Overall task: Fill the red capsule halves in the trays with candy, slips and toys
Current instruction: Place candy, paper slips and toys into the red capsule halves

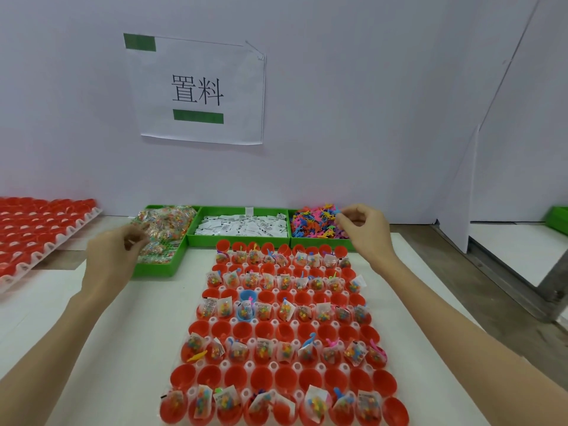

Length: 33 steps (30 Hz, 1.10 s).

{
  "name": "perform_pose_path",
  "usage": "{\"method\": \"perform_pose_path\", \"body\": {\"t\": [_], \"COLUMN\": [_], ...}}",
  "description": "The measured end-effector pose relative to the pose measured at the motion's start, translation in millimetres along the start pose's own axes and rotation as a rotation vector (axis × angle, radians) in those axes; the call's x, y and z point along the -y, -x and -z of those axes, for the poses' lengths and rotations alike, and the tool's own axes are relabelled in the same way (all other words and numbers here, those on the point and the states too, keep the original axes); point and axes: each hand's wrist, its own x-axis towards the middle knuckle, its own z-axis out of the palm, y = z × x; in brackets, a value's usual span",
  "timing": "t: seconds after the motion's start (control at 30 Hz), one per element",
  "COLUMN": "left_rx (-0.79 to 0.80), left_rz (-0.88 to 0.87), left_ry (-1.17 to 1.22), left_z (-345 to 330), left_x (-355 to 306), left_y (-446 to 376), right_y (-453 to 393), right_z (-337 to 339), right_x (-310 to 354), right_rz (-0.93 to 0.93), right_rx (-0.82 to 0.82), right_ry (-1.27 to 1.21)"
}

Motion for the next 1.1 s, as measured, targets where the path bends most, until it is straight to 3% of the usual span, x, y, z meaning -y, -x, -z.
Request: {"method": "perform_pose_path", "body": {"t": [0.33,0.43,0.5,0.6,0.77,0.93,1.1], "left_rx": [-0.075,-0.056,0.035,0.305,0.569,0.681,0.612], "left_rz": [0.044,0.089,0.083,0.086,0.124,0.089,-0.016], "left_ry": [0.048,0.243,0.484,0.800,1.019,1.065,0.957], "left_z": [4.5,12.8,21.7,30.9,31.3,29.4,26.3], "left_x": [-30.7,-70.4,-109.4,-169.2,-230.5,-246.5,-252.7], "left_y": [-0.1,11.2,27.6,59.4,91.1,99.1,105.5], "right_y": [67.0,86.7,99.1,115.4,134.8,141.0,144.7], "right_z": [40.3,47.8,51.5,54.8,56.1,63.1,66.8], "right_x": [22.9,35.1,45.2,61.4,79.8,77.8,74.8], "right_rz": [-0.074,-0.073,-0.076,-0.081,-0.068,-0.104,-0.070], "right_rx": [0.078,0.109,0.130,0.176,0.214,0.168,0.211], "right_ry": [-0.315,-0.374,-0.414,-0.457,-0.480,-0.440,-0.378]}}
